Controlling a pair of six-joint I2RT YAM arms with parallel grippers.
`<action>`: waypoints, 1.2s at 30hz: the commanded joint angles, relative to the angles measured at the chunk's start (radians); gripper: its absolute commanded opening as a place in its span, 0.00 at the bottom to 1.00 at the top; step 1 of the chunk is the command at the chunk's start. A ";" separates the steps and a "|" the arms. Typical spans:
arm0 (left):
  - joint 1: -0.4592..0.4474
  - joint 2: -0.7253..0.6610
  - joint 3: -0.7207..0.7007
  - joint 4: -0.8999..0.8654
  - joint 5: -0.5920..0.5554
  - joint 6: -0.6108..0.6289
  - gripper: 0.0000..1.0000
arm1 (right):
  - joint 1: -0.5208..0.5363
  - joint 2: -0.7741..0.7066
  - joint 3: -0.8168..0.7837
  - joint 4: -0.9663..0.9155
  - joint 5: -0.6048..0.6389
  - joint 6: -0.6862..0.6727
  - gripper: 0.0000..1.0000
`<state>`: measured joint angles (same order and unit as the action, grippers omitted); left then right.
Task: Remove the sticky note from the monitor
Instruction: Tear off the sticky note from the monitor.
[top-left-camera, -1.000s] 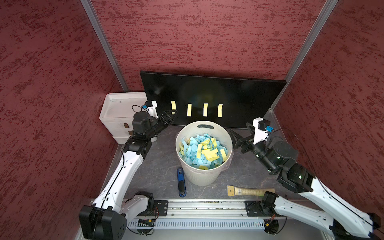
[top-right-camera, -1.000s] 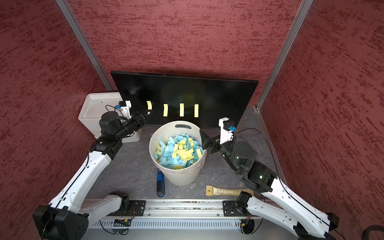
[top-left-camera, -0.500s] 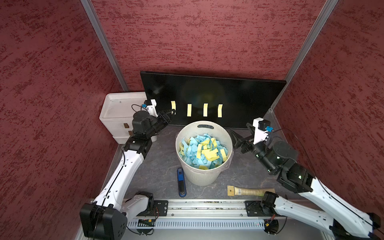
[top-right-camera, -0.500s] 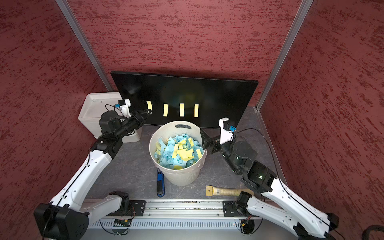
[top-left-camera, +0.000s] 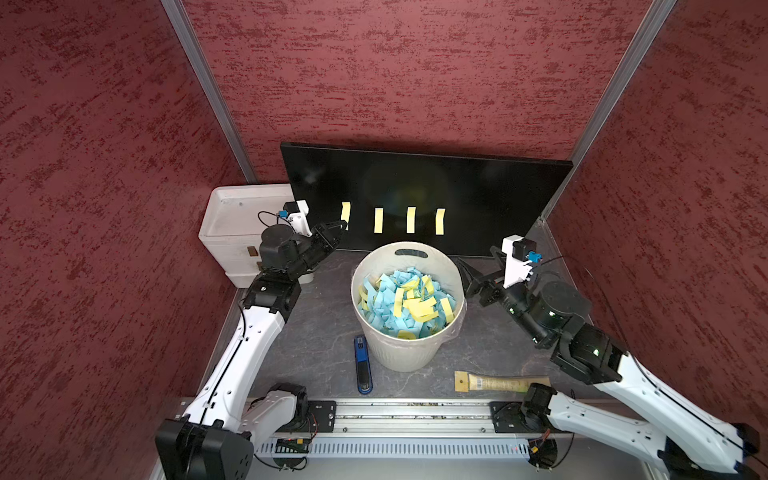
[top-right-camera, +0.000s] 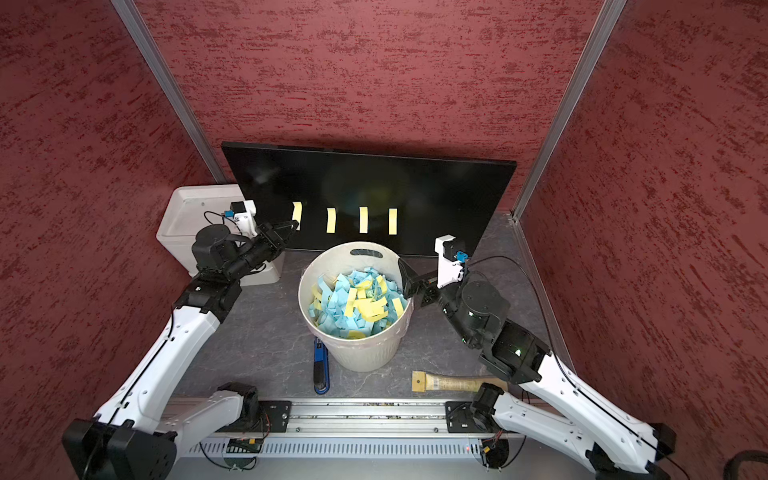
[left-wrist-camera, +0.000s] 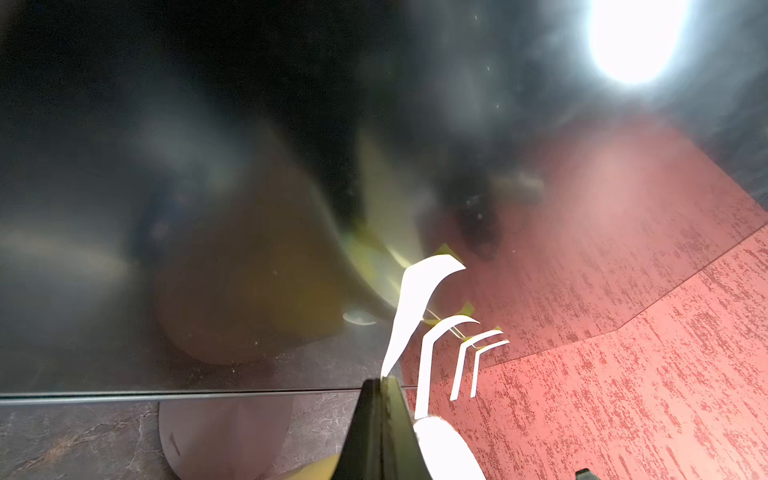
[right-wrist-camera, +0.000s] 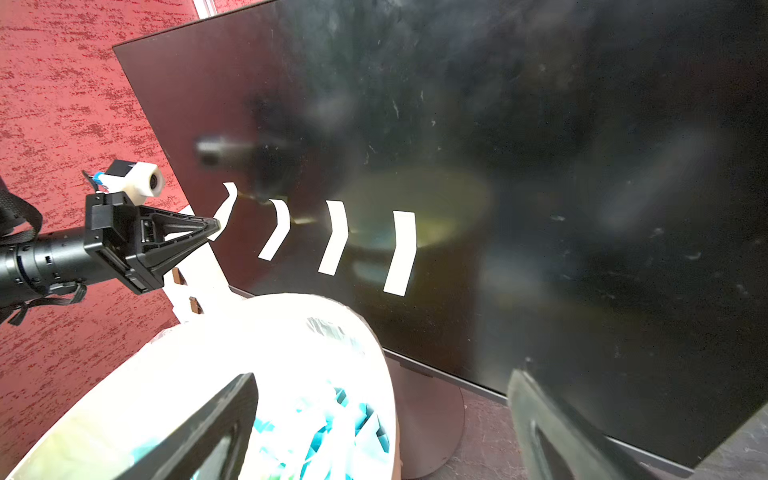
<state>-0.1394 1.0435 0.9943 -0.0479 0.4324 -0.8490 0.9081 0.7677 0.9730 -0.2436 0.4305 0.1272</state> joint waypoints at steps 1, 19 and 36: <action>0.007 -0.030 -0.013 -0.023 -0.009 0.013 0.00 | 0.003 -0.004 0.021 0.006 0.007 0.014 0.98; -0.036 -0.124 0.026 -0.221 0.064 0.103 0.00 | 0.002 -0.028 -0.042 0.070 -0.002 0.012 0.98; -0.537 -0.108 0.218 -0.575 -0.376 0.329 0.00 | 0.001 0.058 -0.085 0.259 -0.018 -0.067 0.98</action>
<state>-0.6079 0.9245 1.1801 -0.5426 0.2188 -0.5858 0.9081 0.8120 0.8875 -0.0593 0.4255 0.0872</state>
